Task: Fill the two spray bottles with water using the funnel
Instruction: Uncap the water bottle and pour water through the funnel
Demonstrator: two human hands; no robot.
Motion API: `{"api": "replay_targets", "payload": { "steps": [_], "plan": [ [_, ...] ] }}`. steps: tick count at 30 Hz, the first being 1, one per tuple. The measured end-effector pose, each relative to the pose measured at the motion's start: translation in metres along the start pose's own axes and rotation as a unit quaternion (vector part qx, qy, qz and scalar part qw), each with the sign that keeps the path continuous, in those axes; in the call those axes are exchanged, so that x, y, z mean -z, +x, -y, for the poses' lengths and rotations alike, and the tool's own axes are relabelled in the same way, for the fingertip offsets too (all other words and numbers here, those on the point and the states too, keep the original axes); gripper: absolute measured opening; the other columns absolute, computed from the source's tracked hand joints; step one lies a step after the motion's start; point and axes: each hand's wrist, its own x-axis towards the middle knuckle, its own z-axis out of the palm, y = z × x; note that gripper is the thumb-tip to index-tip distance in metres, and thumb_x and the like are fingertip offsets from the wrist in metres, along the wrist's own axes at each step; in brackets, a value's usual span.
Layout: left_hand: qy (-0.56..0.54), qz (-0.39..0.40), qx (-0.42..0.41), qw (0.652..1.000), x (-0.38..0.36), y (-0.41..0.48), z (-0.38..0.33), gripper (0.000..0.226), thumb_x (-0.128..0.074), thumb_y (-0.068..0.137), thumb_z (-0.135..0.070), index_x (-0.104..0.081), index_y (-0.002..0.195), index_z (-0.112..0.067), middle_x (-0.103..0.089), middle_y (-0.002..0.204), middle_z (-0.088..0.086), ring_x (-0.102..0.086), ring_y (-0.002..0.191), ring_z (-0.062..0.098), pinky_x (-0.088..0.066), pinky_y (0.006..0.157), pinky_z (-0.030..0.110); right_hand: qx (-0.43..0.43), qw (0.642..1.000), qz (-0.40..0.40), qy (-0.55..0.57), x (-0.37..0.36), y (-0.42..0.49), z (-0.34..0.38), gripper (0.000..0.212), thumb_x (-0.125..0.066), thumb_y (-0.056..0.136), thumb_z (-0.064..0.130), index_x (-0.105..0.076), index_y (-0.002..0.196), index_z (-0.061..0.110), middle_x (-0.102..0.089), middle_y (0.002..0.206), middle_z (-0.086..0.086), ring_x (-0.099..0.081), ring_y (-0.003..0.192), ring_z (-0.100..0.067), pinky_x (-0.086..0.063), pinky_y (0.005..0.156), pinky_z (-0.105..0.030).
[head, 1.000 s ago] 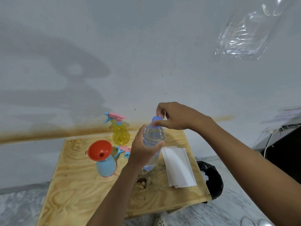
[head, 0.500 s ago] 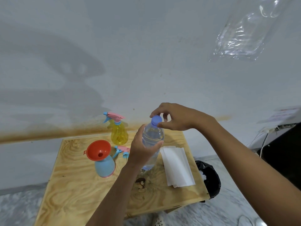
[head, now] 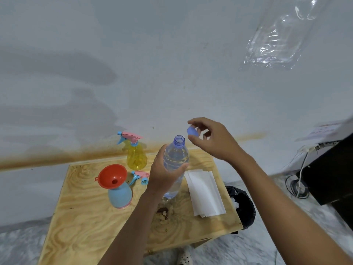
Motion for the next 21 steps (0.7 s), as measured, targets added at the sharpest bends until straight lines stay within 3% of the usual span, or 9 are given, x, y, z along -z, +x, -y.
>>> {"api": "replay_targets", "payload": {
  "steps": [4,10,15,18,21],
  "plan": [
    [0.0,0.001,-0.007,1.0,0.001,0.001,-0.004,0.058,-0.085,0.074,-0.031,-0.055,0.123,-0.034,-0.067,0.114,-0.013,-0.065,0.106,0.002,-0.056,0.095,0.035,-0.104,0.992,-0.063,0.014,-0.029,-0.049,-0.046,0.026,-0.073,0.084,0.019,-0.065,0.108,0.027,-0.064,0.098,0.017,-0.057,0.085,-0.003,-0.041,0.065,-0.01],
    [-0.001,-0.006,-0.005,1.0,0.001,0.001,-0.008,0.056,-0.088,0.074,-0.022,-0.055,0.114,-0.041,-0.067,0.108,-0.015,-0.067,0.099,0.0,-0.056,0.089,0.027,-0.181,0.982,-0.021,-0.057,-0.091,-0.115,-0.122,0.032,-0.075,0.084,0.017,-0.064,0.114,0.012,-0.064,0.105,0.006,-0.056,0.083,-0.009,-0.038,0.07,-0.005],
    [0.007,0.01,-0.004,1.0,0.002,0.0,-0.01,0.057,-0.087,0.077,-0.021,-0.052,0.116,-0.043,-0.068,0.109,-0.015,-0.067,0.097,-0.003,-0.053,0.081,0.014,-0.283,0.954,0.065,-0.077,-0.146,-0.143,-0.165,0.033,-0.065,0.091,0.026,-0.065,0.121,0.013,-0.067,0.118,-0.003,-0.063,0.104,-0.02,-0.047,0.085,-0.027],
    [0.007,0.009,-0.004,1.0,0.002,0.001,-0.009,0.058,-0.087,0.078,-0.022,-0.053,0.122,-0.037,-0.068,0.111,-0.013,-0.067,0.1,-0.001,-0.053,0.082,0.015,-0.303,0.943,0.105,-0.088,-0.168,-0.143,-0.174,0.033,-0.06,0.092,0.028,-0.066,0.122,0.015,-0.066,0.122,-0.004,-0.062,0.112,-0.022,-0.048,0.094,-0.033],
    [0.01,0.004,-0.009,1.0,0.001,0.002,-0.006,0.062,-0.087,0.077,-0.022,-0.053,0.129,-0.028,-0.067,0.115,-0.012,-0.066,0.105,0.003,-0.053,0.086,0.018,-0.309,0.94,0.111,-0.095,-0.181,-0.137,-0.176,0.029,-0.055,0.096,0.027,-0.066,0.118,0.013,-0.065,0.117,-0.005,-0.062,0.109,-0.024,-0.049,0.091,-0.035]
  ]
}}
